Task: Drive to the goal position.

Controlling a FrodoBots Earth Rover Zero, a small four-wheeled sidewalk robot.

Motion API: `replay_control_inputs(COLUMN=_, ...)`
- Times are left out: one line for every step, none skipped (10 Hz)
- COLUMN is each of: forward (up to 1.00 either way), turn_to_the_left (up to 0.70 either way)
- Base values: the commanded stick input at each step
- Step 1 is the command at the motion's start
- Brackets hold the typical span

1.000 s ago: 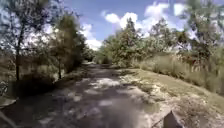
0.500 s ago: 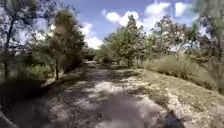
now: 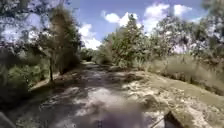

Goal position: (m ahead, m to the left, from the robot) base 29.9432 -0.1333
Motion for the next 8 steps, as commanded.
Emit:
replay_control_inputs(forward=0.85, turn_to_the_left=0.0)
replay_control_inputs(forward=0.85, turn_to_the_left=0.0)
replay_control_inputs(forward=0.85, turn_to_the_left=0.0)
replay_control_inputs(forward=0.85, turn_to_the_left=0.0)
replay_control_inputs(forward=0.85, turn_to_the_left=0.0)
replay_control_inputs(forward=0.85, turn_to_the_left=0.0)
replay_control_inputs(forward=0.85, turn_to_the_left=0.0)
replay_control_inputs(forward=0.85, turn_to_the_left=0.15)
